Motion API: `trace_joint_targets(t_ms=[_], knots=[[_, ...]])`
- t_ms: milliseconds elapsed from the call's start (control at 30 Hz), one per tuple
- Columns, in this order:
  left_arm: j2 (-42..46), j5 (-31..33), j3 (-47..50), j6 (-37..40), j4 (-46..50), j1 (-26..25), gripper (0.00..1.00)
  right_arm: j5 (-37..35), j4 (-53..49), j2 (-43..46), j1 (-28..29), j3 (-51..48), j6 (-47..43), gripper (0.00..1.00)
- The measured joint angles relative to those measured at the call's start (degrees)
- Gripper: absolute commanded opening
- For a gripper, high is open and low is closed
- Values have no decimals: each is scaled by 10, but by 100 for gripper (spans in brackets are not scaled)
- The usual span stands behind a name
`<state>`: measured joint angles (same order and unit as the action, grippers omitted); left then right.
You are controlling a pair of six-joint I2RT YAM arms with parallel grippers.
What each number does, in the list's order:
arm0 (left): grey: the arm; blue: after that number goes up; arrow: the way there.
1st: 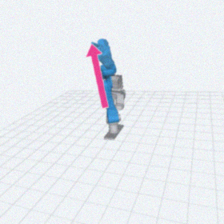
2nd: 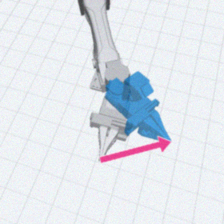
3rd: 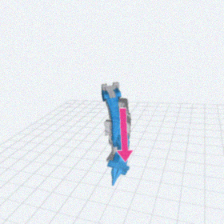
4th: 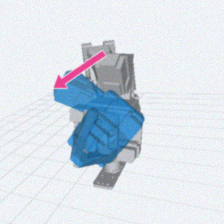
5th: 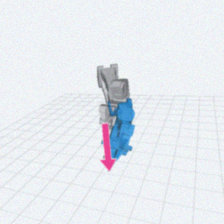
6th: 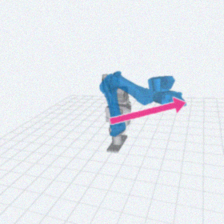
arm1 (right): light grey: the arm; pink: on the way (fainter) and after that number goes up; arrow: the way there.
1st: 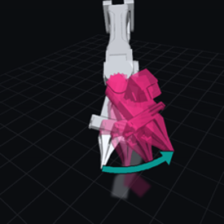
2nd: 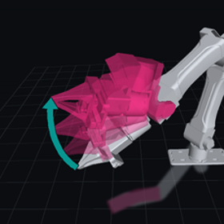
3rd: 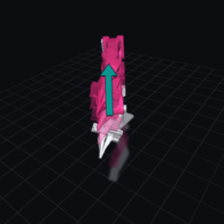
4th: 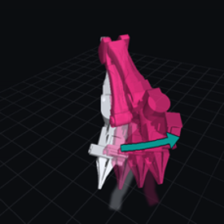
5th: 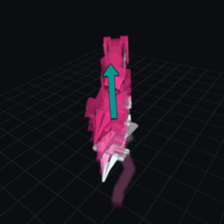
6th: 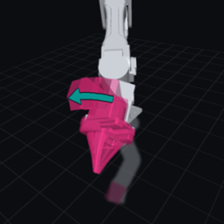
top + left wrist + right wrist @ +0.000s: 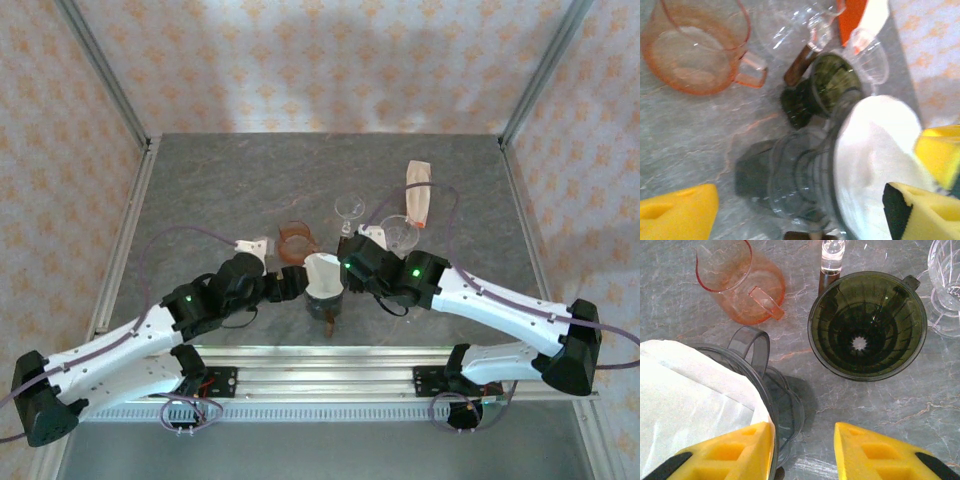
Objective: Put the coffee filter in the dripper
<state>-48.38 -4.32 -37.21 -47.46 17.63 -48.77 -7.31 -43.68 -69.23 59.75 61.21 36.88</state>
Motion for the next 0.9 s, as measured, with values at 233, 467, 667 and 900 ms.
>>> trace_joint_targets(t_ms=[233,467,667,900], knots=[[-20,-28,-18,19,-38,0,85,0,0,0,0,0,0,38],[-41,-10,-22,20,-14,6,65,0,0,0,0,-1,4,38],[-26,3,-14,12,3,20,62,0,1,0,0,-2,6,38],[-26,3,-10,10,14,20,60,0,0,0,0,-2,6,41]])
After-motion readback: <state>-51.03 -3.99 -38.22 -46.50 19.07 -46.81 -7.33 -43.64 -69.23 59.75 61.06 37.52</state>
